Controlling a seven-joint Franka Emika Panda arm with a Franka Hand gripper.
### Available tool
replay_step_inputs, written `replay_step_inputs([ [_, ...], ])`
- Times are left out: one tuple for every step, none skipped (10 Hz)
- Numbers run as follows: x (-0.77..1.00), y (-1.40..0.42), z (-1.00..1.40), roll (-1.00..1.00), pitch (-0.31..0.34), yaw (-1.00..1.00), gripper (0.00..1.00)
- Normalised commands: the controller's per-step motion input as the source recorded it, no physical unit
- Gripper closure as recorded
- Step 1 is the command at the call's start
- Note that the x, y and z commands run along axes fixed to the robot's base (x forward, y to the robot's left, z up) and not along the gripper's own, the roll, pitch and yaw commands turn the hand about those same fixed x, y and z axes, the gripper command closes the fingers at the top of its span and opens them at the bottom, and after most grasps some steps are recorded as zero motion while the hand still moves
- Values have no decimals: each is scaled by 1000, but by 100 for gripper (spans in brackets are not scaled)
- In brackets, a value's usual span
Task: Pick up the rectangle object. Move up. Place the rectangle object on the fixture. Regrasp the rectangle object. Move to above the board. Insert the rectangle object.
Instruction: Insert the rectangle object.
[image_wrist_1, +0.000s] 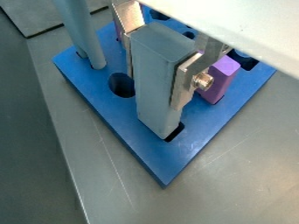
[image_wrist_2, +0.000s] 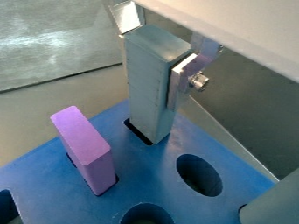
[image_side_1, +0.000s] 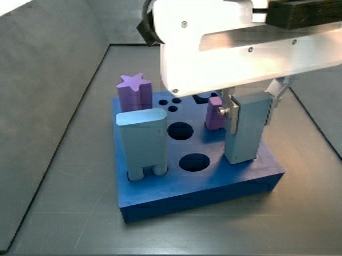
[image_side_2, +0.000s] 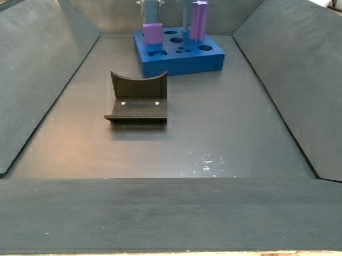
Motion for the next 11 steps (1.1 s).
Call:
replay_step_inputs([
  [0,29,-51,-154,0,0,100],
  [94,57,-77,-206,0,0,100],
  [94,57,-20,-191,0,0,100],
  [34,34,0,-120,0,0,100],
  [234,146,0,-374,71,71,100],
  [51,0,0,-106,0,0,100],
  [0,0,-66,0,-29,43,100],
  [0,0,-206,46,-260,334,100],
  [0,-54,-46,131,-9,0,100],
  [0,0,0,9,0,0,100],
  [0,-49,-46,71,-46,0,100],
])
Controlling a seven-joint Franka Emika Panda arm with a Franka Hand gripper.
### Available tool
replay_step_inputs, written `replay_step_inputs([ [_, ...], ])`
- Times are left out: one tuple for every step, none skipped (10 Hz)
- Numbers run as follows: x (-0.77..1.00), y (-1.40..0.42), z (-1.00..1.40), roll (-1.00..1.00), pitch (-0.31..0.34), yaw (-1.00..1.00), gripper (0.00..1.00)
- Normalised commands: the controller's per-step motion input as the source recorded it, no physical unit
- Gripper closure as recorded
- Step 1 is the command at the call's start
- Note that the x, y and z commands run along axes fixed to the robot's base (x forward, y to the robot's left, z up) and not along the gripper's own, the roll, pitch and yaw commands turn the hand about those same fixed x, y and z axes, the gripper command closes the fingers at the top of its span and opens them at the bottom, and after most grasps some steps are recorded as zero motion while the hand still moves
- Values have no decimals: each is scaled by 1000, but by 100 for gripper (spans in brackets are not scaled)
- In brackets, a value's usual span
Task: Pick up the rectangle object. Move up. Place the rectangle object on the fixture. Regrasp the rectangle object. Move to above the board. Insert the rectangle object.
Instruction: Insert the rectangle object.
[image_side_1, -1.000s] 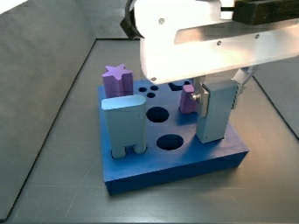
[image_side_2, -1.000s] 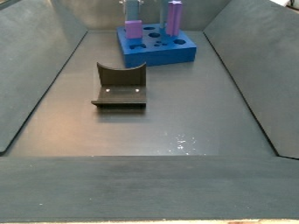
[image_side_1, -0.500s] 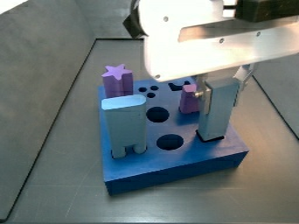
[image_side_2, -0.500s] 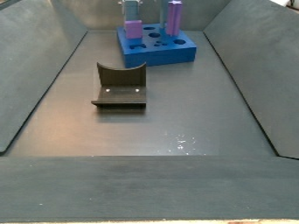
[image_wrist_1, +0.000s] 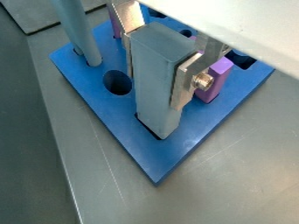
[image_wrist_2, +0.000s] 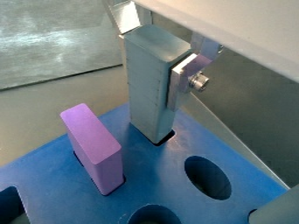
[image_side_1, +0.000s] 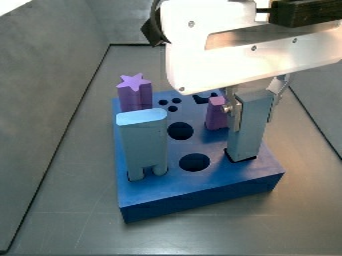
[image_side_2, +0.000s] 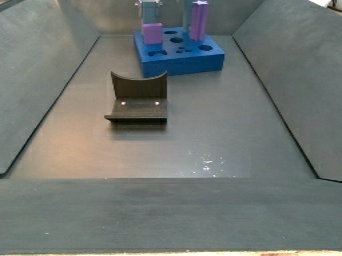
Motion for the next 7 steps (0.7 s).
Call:
replay_step_inputs([
  [-166,-146,-506,469,-217,0,100],
  [-326,-154,-726,517,-309,-43,100],
  [-77,-89,-597,420,-183,-131,100],
  [74,0,-249,120,31,-266,100],
  [0,0,-37,29,0,0,100],
  [-297,-103,-680,423,-474,11,100],
  [-394,-111,-689,400,-514,40,100],
])
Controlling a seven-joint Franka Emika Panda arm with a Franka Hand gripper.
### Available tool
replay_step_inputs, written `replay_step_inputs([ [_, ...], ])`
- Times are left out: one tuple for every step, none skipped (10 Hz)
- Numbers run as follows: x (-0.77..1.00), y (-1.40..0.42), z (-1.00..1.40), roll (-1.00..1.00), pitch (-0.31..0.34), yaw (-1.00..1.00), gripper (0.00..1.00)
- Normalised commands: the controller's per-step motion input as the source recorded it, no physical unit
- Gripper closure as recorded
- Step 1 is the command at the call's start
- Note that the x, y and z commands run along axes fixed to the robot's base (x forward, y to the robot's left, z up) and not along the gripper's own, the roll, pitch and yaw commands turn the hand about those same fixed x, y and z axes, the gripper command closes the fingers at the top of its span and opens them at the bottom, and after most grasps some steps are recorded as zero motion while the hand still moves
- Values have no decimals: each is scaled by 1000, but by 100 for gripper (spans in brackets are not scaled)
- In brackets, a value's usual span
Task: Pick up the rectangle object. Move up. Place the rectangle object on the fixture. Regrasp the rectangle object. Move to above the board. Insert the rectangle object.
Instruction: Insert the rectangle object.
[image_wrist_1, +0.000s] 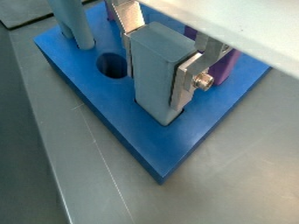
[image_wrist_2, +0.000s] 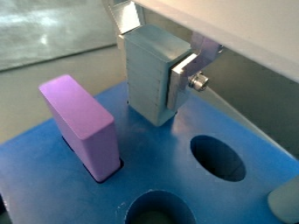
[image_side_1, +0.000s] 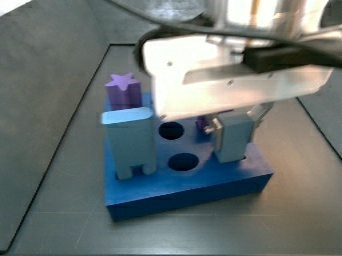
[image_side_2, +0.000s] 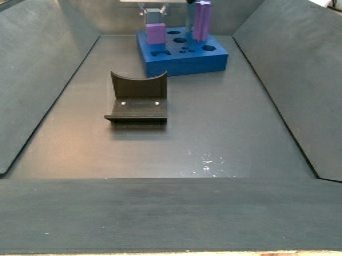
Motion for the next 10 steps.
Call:
replay_step_inputs([
  [-383,-20,-500,723,-503,94,100],
  [-226,-37,0,1000,-377,286,100],
  [-191,-57,0,1000,-269,291,100],
  [0,-249,-109,949,-26,49,100],
  [0,0,-91,0,0,0,100],
  [-26,0,-920,0,-111,0,100],
  [-63,0,-1000,0,0,0,100],
  [0,0,-1000,0,0,29,100],
  [0,0,-740,-94,40,0,100],
  [0,0,-129,17,0,0,100],
])
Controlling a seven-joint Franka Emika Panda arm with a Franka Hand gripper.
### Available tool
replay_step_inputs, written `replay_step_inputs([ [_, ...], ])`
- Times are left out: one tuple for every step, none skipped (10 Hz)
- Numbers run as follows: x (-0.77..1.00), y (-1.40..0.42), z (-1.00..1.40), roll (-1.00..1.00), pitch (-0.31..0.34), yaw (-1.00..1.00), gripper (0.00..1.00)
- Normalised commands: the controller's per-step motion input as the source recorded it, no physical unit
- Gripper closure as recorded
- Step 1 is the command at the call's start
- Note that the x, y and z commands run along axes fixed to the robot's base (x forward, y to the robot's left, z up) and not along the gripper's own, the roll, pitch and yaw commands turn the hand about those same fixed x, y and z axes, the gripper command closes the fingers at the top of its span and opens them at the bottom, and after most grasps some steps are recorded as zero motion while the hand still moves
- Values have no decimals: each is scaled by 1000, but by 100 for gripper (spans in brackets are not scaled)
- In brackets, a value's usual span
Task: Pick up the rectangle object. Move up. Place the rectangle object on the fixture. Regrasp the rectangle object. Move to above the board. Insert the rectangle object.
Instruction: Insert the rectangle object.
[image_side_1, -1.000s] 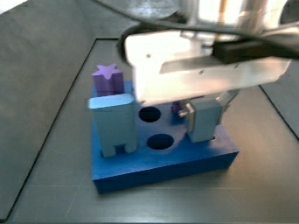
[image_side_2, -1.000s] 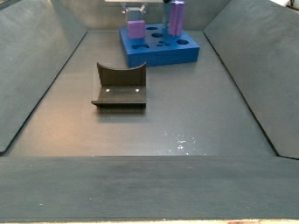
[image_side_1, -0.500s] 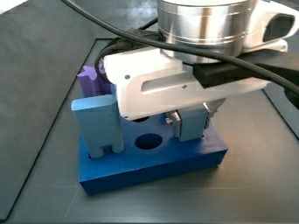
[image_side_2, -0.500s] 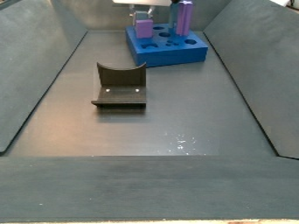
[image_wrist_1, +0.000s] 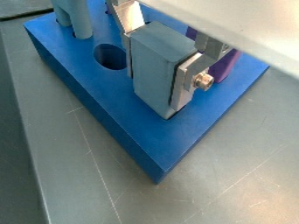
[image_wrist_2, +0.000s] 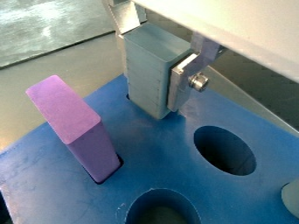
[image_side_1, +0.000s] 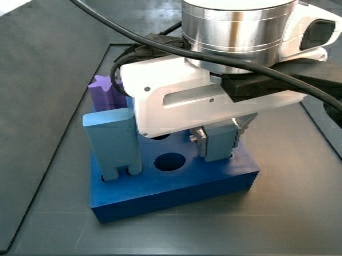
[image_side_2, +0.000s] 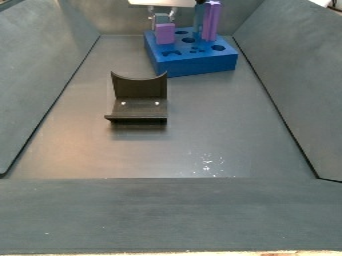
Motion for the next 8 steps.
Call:
replay_step_inputs([
  [100,-189,-940,277,120,0,100],
  [220,-249,-1000,157,23,-49,100],
  [246,-240,-1000,151,23,-86,100],
  [269,-180,-1000,203,120,-166,100],
  [271,-94,-834,269,286,-237,100],
  [137,-43,-331,137,257,-89,100],
  [23,-3,-31,109,166,-29,100],
  [317,-66,-180,131,460,-177,100],
])
